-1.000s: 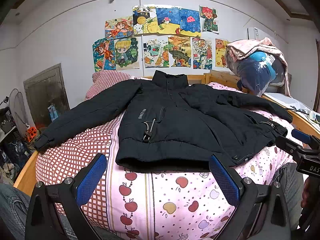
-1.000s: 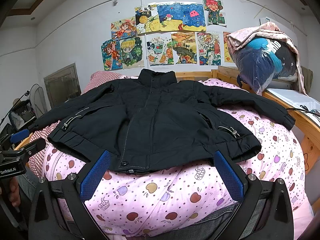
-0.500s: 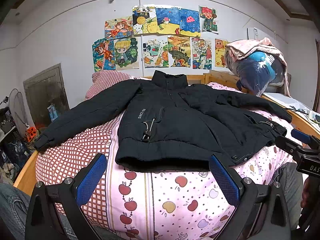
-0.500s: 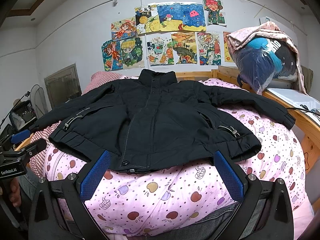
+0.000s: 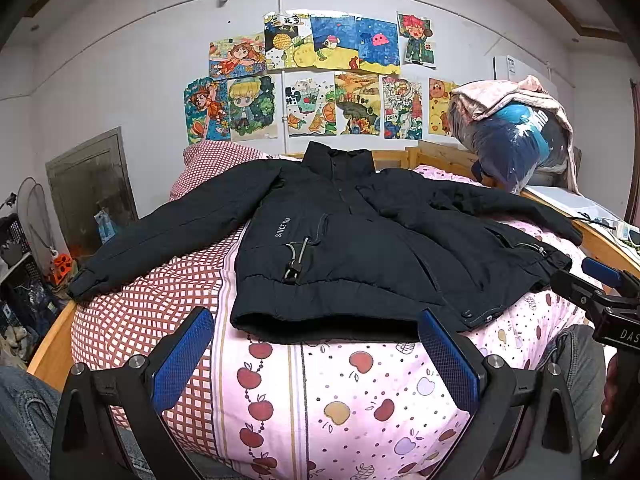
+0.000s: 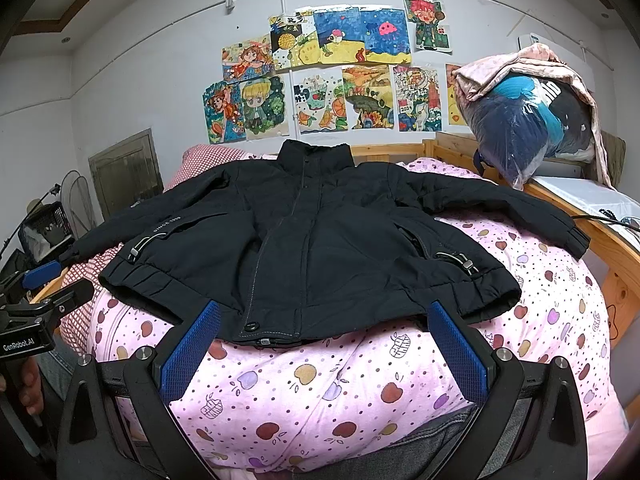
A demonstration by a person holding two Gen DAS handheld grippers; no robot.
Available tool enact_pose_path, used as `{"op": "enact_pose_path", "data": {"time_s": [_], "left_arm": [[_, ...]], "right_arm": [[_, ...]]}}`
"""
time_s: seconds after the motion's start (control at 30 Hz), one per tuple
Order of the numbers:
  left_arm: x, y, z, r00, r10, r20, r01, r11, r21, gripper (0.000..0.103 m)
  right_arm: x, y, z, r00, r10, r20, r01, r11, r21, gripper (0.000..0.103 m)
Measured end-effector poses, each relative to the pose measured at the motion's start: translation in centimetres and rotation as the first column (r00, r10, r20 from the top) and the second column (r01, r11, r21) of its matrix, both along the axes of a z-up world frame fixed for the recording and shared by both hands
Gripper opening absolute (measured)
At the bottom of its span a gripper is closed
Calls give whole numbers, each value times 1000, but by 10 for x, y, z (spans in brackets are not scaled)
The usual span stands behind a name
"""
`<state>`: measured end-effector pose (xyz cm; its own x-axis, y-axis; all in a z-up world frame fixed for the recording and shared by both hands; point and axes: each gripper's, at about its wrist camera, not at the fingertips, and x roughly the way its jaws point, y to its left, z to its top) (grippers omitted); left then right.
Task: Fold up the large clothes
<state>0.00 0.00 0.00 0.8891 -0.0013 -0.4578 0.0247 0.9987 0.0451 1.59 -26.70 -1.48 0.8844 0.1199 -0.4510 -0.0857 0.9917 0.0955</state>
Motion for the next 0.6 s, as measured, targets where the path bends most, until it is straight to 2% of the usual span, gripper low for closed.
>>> {"op": "enact_pose_path", "data": {"time_s": [0.6], "left_arm": [[0, 0, 0, 1000, 0, 0, 0, 1000, -1, 103]], "right_arm": [[-1, 0, -1, 1000, 1, 0, -1, 1000, 2, 102]]}}
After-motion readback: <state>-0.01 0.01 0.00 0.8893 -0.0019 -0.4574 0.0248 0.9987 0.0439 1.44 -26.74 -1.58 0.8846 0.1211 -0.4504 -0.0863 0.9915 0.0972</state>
